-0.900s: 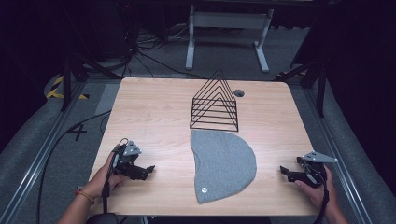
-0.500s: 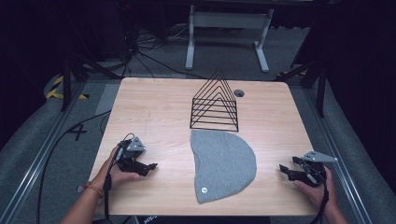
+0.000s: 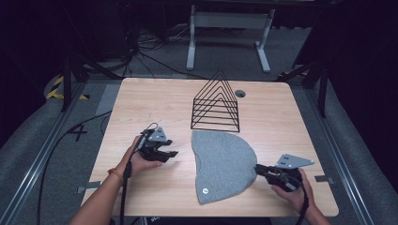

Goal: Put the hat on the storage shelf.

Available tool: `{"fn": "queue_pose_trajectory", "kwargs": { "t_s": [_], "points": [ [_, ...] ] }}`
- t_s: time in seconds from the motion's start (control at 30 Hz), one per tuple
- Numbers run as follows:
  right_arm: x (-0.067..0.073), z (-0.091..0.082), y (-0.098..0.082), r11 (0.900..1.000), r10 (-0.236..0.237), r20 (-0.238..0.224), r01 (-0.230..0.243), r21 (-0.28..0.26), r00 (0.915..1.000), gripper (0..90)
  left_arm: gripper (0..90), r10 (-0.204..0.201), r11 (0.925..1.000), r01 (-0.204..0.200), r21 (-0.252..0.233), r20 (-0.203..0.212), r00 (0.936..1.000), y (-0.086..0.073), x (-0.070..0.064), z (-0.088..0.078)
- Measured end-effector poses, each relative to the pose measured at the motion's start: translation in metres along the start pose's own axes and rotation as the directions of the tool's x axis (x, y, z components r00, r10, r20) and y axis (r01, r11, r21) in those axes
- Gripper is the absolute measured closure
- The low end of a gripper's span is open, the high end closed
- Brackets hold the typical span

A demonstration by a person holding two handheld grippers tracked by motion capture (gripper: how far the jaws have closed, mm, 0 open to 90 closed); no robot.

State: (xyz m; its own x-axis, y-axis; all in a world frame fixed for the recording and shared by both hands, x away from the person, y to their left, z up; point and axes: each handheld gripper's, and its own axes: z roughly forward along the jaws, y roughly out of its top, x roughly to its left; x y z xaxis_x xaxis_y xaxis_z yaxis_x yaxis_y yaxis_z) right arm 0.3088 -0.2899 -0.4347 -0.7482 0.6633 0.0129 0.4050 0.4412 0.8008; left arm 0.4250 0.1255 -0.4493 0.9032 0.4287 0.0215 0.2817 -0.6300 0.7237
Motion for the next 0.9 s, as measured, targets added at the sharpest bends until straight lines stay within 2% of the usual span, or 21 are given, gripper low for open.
{"fn": "queue_pose_trajectory", "kwargs": {
  "t_s": [0.03, 0.1, 0.13, 0.17, 0.23, 0.37, 0.43, 0.57, 0.63, 0.67, 0.77, 0.83, 0.9],
  "points": [
    [0.012, 0.011, 0.004, 1.0, -0.019, -0.041, 0.02, 0.012, 0.999, 84.7, 52.1, 0.02, 0.9998, -0.02, -0.005, 0.015, 0.9997, 0.012, -0.002, 0.01],
    [0.024, 0.022, 0.007, 0.999, -0.04, -0.082, 0.042, 0.016, 0.9958, 85.6, 54.7, 0.048, 0.9987, -0.048, -0.015, 0.011, 0.9988, 0.024, -0.005, 0.02],
    [0.029, 0.027, 0.008, 0.998, -0.053, -0.095, 0.056, 0.019, 0.994, 85.6, 54.8, 0.048, 0.9987, -0.048, -0.015, 0.011, 0.9988, 0.024, -0.005, 0.02],
    [0.035, 0.033, 0.009, 0.998, -0.06, -0.117, 0.063, 0.022, 0.9913, 85.7, 54.3, 0.049, 0.9985, -0.048, -0.026, 0.026, 0.9985, 0.035, -0.007, 0.03],
    [0.043, 0.039, 0.011, 0.997, -0.07, -0.141, 0.075, 0.03, 0.9875, 85.9, 54.8, 0.07, 0.9973, -0.07, -0.022, 0.02, 0.9973, 0.044, -0.009, 0.041],
    [0.055, 0.051, 0.01, 0.995, -0.079, -0.19, 0.09, 0.05, 0.9786, 85.8, 55.3, 0.073, 0.9972, -0.073, -0.014, 0.021, 0.9971, 0.055, -0.01, 0.053],
    [0.059, 0.054, 0.008, 0.991, -0.1, -0.193, 0.114, 0.065, 0.976, 85.9, 56.2, 0.075, 0.997, -0.075, -0.02, 0.019, 0.997, 0.059, -0.009, 0.06],
    [0.059, 0.056, 0.005, 0.988, -0.102, -0.195, 0.122, 0.092, 0.9754, 86.7, 58.4, 0.079, 0.996, -0.08, 0.038, 0.034, 0.9963, 0.056, -0.009, 0.072],
    [0.057, 0.057, 0.002, 0.988, -0.096, -0.198, 0.117, 0.096, 0.9754, 86.8, 60.6, 0.074, 0.9963, -0.076, 0.039, 0.048, 0.9961, 0.052, -0.009, 0.075],
    [0.056, 0.057, 0.002, 0.989, -0.092, -0.197, 0.113, 0.097, 0.9762, 87.1, 61.8, 0.061, 0.9974, -0.063, 0.035, 0.048, 0.997, 0.05, -0.009, 0.074],
    [0.053, 0.055, 0.002, 0.986, -0.105, -0.181, 0.127, 0.111, 0.9779, 88.7, 64.5, 0.066, 0.9963, -0.069, 0.05, 0.064, 0.9957, 0.049, -0.009, 0.071],
    [0.049, 0.052, 0.001, 0.987, -0.088, -0.177, 0.11, 0.117, 0.9803, 88.7, 64.6, 0.074, 0.995, -0.078, 0.063, 0.066, 0.9951, 0.046, -0.017, 0.065],
    [0.043, 0.048, -0.001, 0.986, -0.091, -0.159, 0.112, 0.123, 0.983, 88.7, 64.7, 0.088, 0.9918, -0.095, 0.086, 0.077, 0.9931, 0.042, -0.024, 0.059]
  ]
}}
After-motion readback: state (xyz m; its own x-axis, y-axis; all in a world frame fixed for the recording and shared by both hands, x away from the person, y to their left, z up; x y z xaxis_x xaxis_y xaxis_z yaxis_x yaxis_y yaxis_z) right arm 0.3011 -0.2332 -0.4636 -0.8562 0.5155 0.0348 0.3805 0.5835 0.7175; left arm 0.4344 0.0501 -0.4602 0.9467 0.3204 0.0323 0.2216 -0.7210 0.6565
